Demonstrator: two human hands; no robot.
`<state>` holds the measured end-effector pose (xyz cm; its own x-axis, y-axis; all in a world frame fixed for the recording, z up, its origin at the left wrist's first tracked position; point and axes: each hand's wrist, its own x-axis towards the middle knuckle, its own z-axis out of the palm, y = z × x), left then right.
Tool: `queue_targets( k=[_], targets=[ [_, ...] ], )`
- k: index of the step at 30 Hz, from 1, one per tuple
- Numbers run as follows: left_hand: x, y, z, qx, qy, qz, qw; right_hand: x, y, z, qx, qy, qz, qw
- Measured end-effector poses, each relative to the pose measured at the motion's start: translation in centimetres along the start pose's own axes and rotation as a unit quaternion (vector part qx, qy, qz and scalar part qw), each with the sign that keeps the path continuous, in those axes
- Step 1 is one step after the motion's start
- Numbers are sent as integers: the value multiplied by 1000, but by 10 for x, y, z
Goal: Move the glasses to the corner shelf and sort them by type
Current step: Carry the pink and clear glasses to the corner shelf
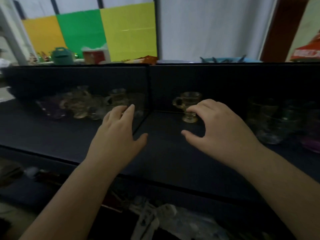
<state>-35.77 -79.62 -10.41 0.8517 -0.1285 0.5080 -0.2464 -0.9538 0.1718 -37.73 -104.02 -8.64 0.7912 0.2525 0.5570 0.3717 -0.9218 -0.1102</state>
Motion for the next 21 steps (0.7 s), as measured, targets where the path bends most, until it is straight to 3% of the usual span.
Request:
queue_targets(
  k=[12,21],
  targets=[
    [-54,-206,-65,37,36,-59,997,75,-188,95,88,-9,-38,995],
    [-41,-308,-73,42,45,-79,995,142,-272,145,70,-36,-78,994]
  ],
)
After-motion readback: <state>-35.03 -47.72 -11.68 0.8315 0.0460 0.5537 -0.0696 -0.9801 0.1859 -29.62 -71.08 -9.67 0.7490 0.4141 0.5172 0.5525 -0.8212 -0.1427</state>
